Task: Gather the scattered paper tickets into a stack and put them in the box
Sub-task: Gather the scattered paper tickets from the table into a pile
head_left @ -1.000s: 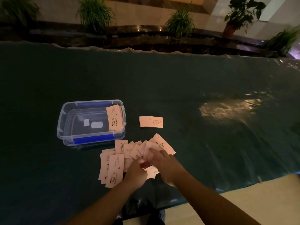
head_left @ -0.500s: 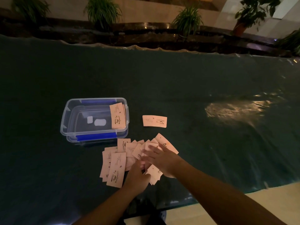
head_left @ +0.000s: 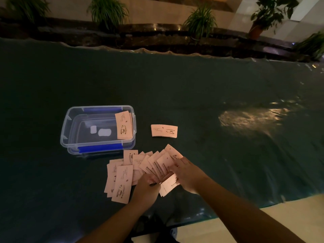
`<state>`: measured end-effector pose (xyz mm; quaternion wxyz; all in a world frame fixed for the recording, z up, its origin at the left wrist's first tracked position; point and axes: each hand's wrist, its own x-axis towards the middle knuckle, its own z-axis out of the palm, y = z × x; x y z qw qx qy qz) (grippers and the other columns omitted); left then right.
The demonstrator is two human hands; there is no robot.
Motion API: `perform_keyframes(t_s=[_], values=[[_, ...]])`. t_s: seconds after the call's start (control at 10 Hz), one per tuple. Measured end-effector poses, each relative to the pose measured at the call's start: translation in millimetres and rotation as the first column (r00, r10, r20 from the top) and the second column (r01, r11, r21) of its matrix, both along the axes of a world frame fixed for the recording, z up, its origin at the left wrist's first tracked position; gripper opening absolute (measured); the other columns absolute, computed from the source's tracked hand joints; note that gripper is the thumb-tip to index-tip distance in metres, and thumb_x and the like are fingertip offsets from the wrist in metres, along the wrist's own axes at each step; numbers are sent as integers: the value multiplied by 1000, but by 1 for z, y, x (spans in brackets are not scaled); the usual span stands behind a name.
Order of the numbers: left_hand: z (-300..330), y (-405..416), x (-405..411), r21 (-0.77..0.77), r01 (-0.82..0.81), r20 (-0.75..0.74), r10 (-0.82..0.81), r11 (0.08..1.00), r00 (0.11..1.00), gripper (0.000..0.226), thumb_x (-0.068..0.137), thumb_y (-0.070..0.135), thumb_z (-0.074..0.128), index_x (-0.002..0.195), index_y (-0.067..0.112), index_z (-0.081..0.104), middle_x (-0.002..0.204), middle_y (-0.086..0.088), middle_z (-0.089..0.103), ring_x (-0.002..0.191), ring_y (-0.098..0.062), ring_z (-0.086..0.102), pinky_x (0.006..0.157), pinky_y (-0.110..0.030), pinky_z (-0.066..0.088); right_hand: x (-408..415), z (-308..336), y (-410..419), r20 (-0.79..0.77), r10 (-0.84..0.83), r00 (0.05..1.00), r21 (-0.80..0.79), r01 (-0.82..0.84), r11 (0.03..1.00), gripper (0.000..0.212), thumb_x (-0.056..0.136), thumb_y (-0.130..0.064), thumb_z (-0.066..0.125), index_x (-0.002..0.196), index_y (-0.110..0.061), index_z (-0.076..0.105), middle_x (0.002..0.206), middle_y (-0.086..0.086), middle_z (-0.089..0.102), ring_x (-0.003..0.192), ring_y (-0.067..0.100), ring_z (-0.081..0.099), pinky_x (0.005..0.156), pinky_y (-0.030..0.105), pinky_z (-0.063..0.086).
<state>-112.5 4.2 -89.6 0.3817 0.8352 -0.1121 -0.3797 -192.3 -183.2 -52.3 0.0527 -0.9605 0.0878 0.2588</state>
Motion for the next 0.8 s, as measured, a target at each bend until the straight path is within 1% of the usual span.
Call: perform_keyframes(t_s=[0.1,0.2,0.3,0.4,0.5,0.6,0.7,0.8], values=[[2,-4,4,29,29,-45,-27,999,999,37,92,13,68,128,9,61,101,11,62,87,-3,60,71,-15,48,0,1,-2,12,-190,982,131,187,973,53,97,-29,72,146,-27,52,153,1,51,142,25,45,120,50,37],[5,-10,6,61,-56,-164,66,997,984,37,100,20,60,136,11,56,126,1,62,114,-10,58,94,-21,47,3,1,-6,-9,-298,955,175,295,939,44,99,-30,68,140,-27,54,147,0,56,136,24,51,118,48,40],[7,-20,3,57,46,-135,-38,997,990,42,99,26,62,138,11,56,136,-5,60,124,-19,56,92,-24,46,7,3,-12,-72,-533,843,366,519,772,41,102,-28,64,142,-25,52,145,2,57,129,24,55,104,41,47],[1,-23,3,0,-89,-159,88,996,983,44,94,25,69,135,11,58,130,-3,63,117,-19,60,80,-21,44,7,3,-18,-145,-663,734,494,635,594,48,104,-29,62,149,-21,47,149,5,57,130,27,56,96,36,46],[6,-39,3,65,-110,-228,122,992,966,44,97,17,67,137,12,51,138,-2,57,122,-15,55,81,-17,40,11,5,-23,-248,-831,498,578,765,285,51,105,-33,60,152,-19,46,147,7,60,124,27,61,90,38,50],[3,-46,1,9,-146,-302,142,989,943,48,96,16,66,140,11,49,140,-4,55,126,-18,54,88,-21,41,13,4,-24,-351,-883,311,544,836,78,52,104,-33,62,152,-19,46,146,9,59,123,29,62,97,46,55],[8,-44,-5,-19,-203,-384,181,979,906,55,88,19,69,139,13,51,131,-5,61,119,-24,61,92,-31,52,16,-2,-18,-426,-870,249,529,848,-17,47,104,-27,61,148,-17,49,142,12,61,124,34,62,107,56,52],[0,-49,-5,-30,-353,-535,283,935,796,58,87,16,68,142,12,50,132,-6,61,119,-24,61,91,-29,52,18,-4,-13,-384,-872,305,579,815,31,43,104,-24,63,145,-16,52,139,11,64,122,33,64,106,55,53]])
